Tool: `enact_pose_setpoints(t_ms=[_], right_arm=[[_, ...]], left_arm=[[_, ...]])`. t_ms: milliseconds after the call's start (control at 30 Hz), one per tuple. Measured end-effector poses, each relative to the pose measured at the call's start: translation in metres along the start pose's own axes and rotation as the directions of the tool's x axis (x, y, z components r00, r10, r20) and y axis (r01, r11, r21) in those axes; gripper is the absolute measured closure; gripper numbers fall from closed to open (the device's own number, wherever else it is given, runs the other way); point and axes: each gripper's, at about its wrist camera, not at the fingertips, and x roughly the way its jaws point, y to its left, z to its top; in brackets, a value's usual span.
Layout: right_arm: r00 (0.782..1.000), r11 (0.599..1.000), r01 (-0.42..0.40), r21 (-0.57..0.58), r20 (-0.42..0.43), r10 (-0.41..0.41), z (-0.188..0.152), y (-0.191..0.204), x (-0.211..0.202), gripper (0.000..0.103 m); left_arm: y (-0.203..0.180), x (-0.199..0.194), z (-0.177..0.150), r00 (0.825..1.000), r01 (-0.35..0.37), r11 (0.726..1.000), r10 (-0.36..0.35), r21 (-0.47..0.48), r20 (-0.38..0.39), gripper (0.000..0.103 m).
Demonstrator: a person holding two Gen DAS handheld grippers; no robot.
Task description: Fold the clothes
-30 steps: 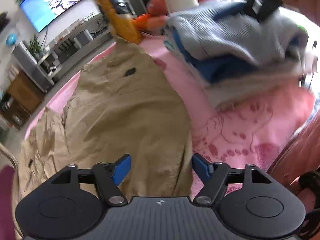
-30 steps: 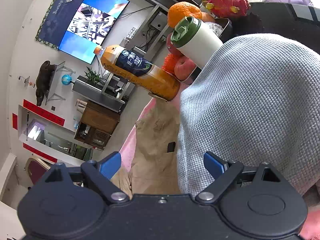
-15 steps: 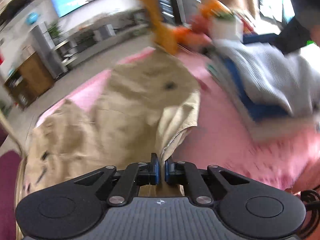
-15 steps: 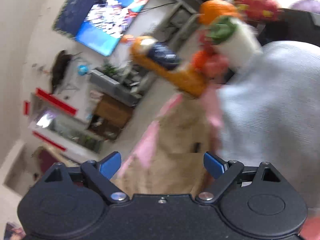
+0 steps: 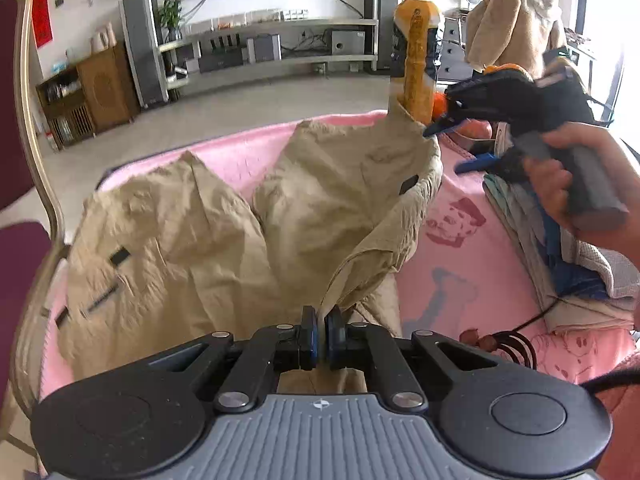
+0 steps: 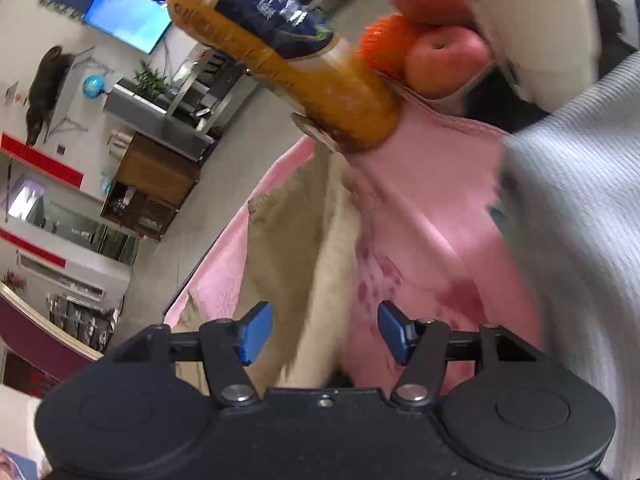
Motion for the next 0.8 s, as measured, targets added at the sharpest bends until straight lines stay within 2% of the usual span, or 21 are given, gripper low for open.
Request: enact_pose_setpoints(t_ms=[100, 133, 167, 200, 233, 267, 367, 400, 500, 600, 700, 800], right_arm=[[0.998, 0.998, 0.034, -0.057, 0.054, -0.031, -0.001, 0.007, 0.016, 0.041], [0.997, 0.996, 0.051, -0.068, 0.063, -0.047, -0.002, 0.009, 0.023, 0.042], [0.994, 0.994, 0.081, -0.079, 0.076, -0.075, -0.003, 0.011, 0.03, 0.048], [0.991, 0.99, 0.111, -0.089, 0.088, -0.103, -0.003, 0.013, 0.037, 0.055], [0.986, 0.985, 0.144, -0.099, 0.102, -0.134, -0.004, 0.015, 0.044, 0.084], [0.978, 0.977, 0.186, -0.106, 0.117, -0.173, -0.005, 0.017, 0.049, 0.099], [0.964, 0.961, 0.241, -0.138, 0.152, -0.22, -0.011, 0.03, 0.05, 0.099], [0.956, 0.947, 0.262, -0.184, 0.186, -0.228, -0.014, 0.042, 0.046, 0.099], [0.938, 0.914, 0.293, -0.282, 0.27, -0.218, -0.024, 0.084, 0.031, 0.099], [0.93, 0.892, 0.297, -0.342, 0.314, -0.189, -0.038, 0.142, 0.018, 0.1], [0.92, 0.843, 0.319, -0.433, 0.356, -0.165, -0.068, 0.207, 0.012, 0.1], [0.922, 0.782, 0.322, -0.534, 0.363, -0.131, -0.1, 0.271, 0.022, 0.1]], left_arm=[[0.002, 0.002, -0.003, 1.0, 0.016, 1.0, -0.016, -0.006, -0.001, 0.097], [0.002, 0.002, -0.004, 1.0, 0.022, 1.0, -0.022, -0.001, 0.0, 0.097], [0.001, 0.003, -0.006, 1.0, 0.027, 1.0, -0.027, 0.005, -0.001, 0.097], [-0.001, 0.005, -0.008, 0.999, 0.032, 0.999, -0.032, 0.011, -0.003, 0.098], [-0.002, 0.006, -0.01, 0.999, 0.037, 0.999, -0.037, 0.017, -0.005, 0.098], [-0.003, 0.008, -0.012, 0.999, 0.046, 0.999, -0.046, 0.02, -0.008, 0.098], [-0.007, 0.011, -0.018, 0.997, 0.076, 0.997, -0.076, 0.023, -0.012, 0.099], [-0.006, 0.012, -0.02, 0.996, 0.093, 0.996, -0.092, 0.014, -0.014, 0.1], [-0.001, 0.009, -0.026, 0.988, 0.151, 0.988, -0.151, -0.018, -0.016, 0.1], [0.014, -0.006, -0.029, 0.98, 0.198, 0.979, -0.198, -0.045, 0.018, 0.1], [0.048, -0.025, -0.032, 0.971, 0.239, 0.962, -0.233, -0.13, 0.058, 0.1], [0.098, -0.045, -0.043, 0.968, 0.25, 0.933, -0.233, -0.26, 0.095, 0.1]])
